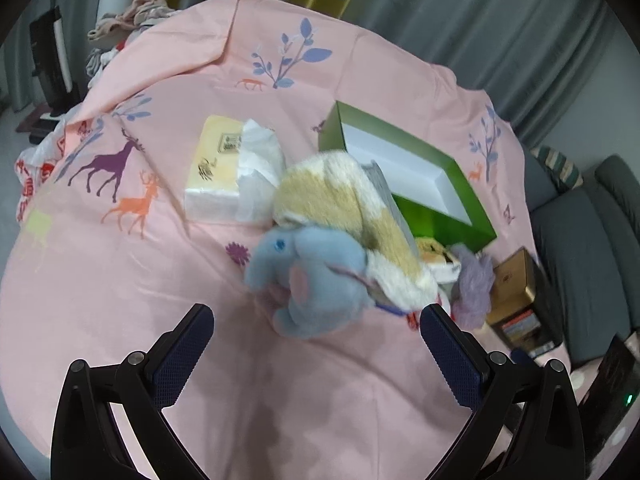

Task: Organize soft objects
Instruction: 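Move the left gripper toward the cream-and-white fuzzy towel, then grasp the cream-and-white fuzzy towel with the left gripper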

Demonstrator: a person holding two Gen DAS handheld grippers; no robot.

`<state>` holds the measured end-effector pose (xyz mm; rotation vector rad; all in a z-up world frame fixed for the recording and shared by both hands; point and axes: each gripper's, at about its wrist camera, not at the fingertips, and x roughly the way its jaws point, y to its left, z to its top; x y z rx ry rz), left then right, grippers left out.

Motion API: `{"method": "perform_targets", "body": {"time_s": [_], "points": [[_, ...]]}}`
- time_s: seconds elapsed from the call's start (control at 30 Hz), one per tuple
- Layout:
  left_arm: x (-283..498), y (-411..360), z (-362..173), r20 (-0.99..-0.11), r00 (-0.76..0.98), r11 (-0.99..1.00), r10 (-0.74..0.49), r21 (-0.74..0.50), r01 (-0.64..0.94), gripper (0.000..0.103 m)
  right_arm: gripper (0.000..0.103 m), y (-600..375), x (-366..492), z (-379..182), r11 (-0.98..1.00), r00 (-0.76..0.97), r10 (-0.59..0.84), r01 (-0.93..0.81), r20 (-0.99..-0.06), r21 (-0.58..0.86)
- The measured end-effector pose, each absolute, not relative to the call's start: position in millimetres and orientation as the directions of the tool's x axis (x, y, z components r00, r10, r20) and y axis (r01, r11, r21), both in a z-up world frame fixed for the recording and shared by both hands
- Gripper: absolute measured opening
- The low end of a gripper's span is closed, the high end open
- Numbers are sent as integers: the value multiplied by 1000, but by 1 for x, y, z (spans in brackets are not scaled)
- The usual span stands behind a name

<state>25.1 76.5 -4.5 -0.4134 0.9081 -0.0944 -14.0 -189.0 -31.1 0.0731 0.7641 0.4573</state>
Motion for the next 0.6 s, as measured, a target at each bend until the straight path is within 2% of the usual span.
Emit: {"method": "perform_targets", "body": {"time_s": [0.17,0.37,0.5,0.6], "points": [[44,88,-1,-730,626,910,-275,-408,-76,103,102,-174,-7,-32,845,585,528,-433,-616,313],[80,93,-4,-732,576,882,-363,-469,-40,103,101,-159,14,-36,794,530,607,-436,-591,424],[100,89,-5,-723,539,859,-433,-511,4,103,94,-150,24,-38,787,519,615,-445,-594,427],[115,87,-6,-737,519,864,-434,-504,6,103,90,-147,35,-44,783,503,622,-431,-600,449]]}}
